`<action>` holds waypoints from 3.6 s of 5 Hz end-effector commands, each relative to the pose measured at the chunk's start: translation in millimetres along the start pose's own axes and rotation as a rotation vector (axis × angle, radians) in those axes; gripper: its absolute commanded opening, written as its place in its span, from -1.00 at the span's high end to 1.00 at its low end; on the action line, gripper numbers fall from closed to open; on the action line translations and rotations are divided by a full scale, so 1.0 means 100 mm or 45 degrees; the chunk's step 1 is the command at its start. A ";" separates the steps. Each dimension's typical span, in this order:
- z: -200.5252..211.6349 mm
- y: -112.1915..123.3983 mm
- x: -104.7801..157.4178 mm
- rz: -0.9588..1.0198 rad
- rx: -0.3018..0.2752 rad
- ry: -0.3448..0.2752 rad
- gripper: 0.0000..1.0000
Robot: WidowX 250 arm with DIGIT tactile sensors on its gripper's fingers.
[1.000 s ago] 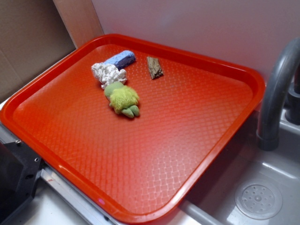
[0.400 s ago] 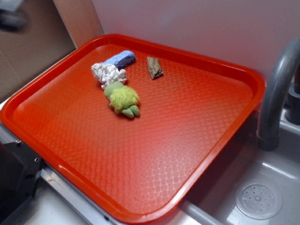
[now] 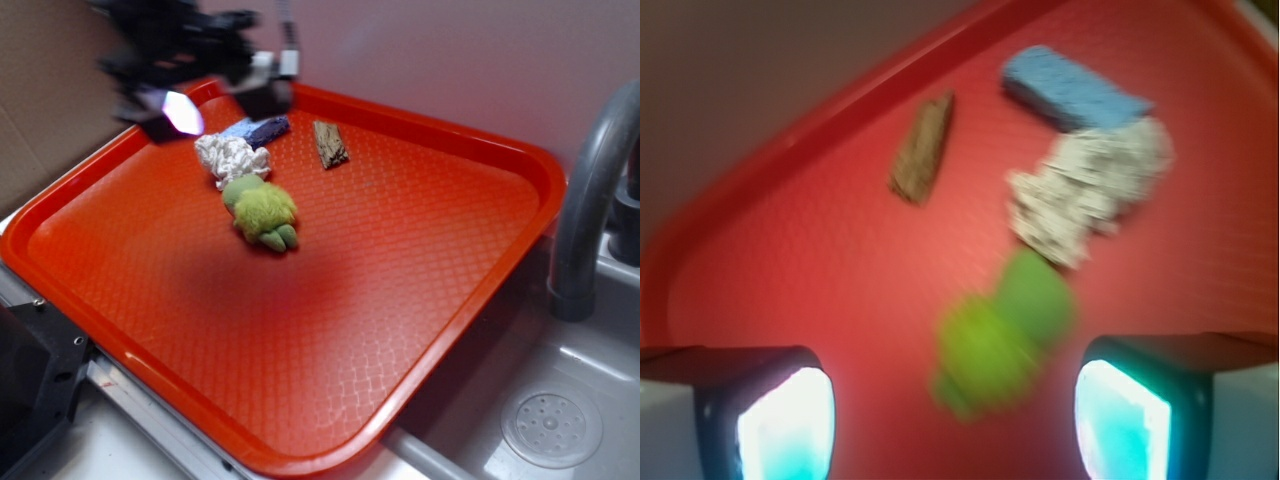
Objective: Grab the wood chip.
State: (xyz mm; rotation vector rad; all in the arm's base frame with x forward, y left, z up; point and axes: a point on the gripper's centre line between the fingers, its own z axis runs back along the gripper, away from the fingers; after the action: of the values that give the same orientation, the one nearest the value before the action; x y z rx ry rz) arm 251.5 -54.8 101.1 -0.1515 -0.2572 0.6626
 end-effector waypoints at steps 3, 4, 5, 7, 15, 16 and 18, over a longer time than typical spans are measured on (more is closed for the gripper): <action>-0.63 0.07 0.70 -0.014 0.115 -0.184 -1.00; -0.68 0.09 0.79 -0.033 0.123 -0.186 -1.00; -0.78 0.07 0.87 -0.052 0.133 -0.177 -1.00; -0.93 -0.04 0.81 -0.236 0.106 -0.158 -1.00; -0.60 0.37 0.24 -0.484 0.065 0.087 -1.00; -0.58 0.32 0.32 -0.470 0.074 0.065 -1.00; -0.59 0.27 0.55 -0.387 0.064 0.054 -1.00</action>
State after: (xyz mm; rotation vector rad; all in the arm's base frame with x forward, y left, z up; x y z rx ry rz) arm 278.8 -11.6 33.2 -0.0694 -0.1705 0.3653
